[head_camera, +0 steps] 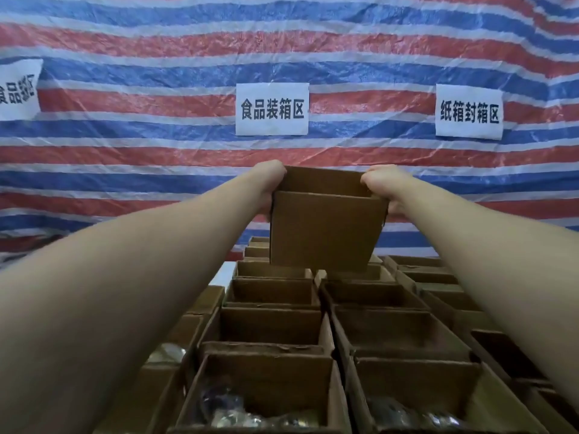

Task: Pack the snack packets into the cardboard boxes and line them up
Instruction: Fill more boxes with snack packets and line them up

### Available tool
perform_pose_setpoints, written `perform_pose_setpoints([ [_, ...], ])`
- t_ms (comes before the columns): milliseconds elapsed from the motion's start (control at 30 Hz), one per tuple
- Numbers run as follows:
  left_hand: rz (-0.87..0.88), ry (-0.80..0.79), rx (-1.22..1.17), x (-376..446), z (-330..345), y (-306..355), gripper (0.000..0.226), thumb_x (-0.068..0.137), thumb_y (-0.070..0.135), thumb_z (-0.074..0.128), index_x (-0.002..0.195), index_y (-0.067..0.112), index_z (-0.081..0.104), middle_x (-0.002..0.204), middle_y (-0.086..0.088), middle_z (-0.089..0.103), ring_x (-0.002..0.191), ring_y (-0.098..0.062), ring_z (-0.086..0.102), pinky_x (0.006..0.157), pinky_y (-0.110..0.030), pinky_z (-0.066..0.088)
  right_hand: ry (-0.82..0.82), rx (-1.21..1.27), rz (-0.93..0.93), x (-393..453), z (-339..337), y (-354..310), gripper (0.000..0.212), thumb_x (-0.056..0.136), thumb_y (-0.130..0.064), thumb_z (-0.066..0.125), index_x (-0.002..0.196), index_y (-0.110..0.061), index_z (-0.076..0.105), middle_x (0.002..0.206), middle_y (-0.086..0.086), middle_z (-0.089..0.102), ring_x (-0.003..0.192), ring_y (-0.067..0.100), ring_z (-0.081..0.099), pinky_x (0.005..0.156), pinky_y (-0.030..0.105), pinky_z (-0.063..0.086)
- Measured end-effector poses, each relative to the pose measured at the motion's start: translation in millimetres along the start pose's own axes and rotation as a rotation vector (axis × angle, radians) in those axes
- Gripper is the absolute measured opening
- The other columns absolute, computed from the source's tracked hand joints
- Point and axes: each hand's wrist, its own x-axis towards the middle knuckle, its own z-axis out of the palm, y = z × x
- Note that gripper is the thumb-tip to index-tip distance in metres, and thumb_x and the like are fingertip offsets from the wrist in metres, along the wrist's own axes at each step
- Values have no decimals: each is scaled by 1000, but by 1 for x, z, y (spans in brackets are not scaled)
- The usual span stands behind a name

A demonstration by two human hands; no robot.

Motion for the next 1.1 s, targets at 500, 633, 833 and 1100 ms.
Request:
perform_pose_setpoints([
  [500, -197, -103, -25, 76, 5, -28, 45, 96, 45, 40, 110, 2, 45, 105, -12, 62, 110, -39, 58, 102, -70, 28, -137, 73, 152, 72, 20, 32, 19, 100, -24, 42, 104, -10, 54, 74, 6, 64, 55, 19, 60, 51, 31, 54],
  [633, -177, -108, -37, 57, 11, -43, 44, 97, 49, 40, 109, 10, 57, 116, -11, 63, 106, -33, 59, 92, -54, 45, -163, 95, 204, 57, 24, 38, 28, 102, -29, 44, 111, -8, 60, 86, 11, 71, 80, 26, 66, 75, 45, 54],
  [833, -205, -53, -35, 40, 14, -39, 41, 98, 36, 29, 115, 9, 55, 114, -19, 63, 103, -36, 58, 100, -64, 36, -146, 29, 199, 45, 23, 28, 25, 104, -16, 36, 96, -7, 59, 77, 12, 64, 72, 28, 62, 66, 46, 54],
  [1100, -177, 51, 66, 4, 5, -44, 89, 94, 74, 22, 157, 13, 15, 161, -20, 18, 146, -44, 19, 116, -64, 17, 37, 236, 128, 14, 17, 38, 58, 105, -50, 30, 152, -16, 32, 108, 8, 64, 78, 25, 62, 66, 34, 55],
])
